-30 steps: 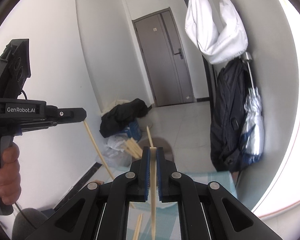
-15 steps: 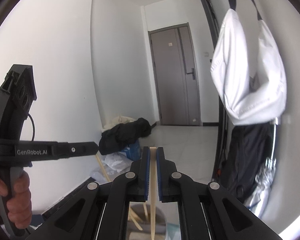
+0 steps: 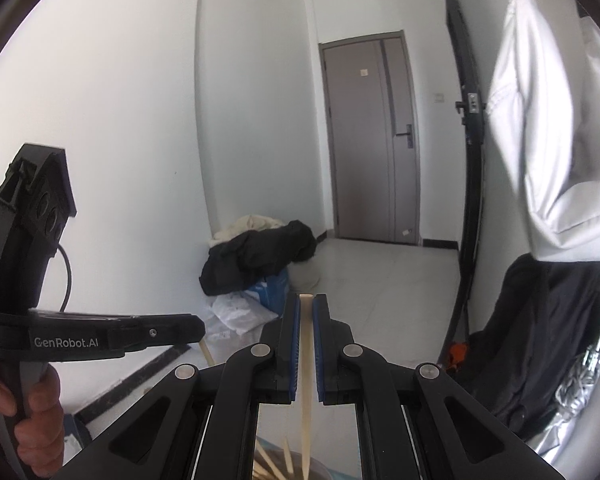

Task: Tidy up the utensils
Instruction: 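Carry both chopsticks over the caddy and lower them into its compartments, then open both grippers to drop the chopsticks and raise them from the caddy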

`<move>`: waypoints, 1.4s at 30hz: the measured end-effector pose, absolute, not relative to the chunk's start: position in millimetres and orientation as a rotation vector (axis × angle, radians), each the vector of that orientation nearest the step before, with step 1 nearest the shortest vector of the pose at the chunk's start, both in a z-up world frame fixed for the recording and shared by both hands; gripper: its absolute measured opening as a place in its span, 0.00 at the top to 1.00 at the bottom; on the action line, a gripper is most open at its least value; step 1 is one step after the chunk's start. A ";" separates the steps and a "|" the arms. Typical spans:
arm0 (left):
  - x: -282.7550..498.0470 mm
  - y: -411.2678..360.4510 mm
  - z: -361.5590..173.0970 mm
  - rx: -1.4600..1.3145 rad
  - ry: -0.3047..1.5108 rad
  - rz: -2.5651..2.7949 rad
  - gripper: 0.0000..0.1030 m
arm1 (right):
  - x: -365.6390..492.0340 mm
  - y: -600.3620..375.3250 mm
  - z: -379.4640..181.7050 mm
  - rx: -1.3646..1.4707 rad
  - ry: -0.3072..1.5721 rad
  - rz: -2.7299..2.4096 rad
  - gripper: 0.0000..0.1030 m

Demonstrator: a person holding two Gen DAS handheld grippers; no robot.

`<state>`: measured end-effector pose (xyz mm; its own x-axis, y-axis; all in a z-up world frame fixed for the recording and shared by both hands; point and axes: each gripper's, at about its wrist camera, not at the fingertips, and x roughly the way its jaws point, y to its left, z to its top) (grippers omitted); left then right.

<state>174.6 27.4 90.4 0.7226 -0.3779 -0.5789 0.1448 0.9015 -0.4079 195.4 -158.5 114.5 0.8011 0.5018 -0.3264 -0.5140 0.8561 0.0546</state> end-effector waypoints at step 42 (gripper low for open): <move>111.0 25.2 89.3 -0.161 0.662 -0.154 0.28 | 129.1 -202.5 65.6 0.045 0.470 0.522 0.41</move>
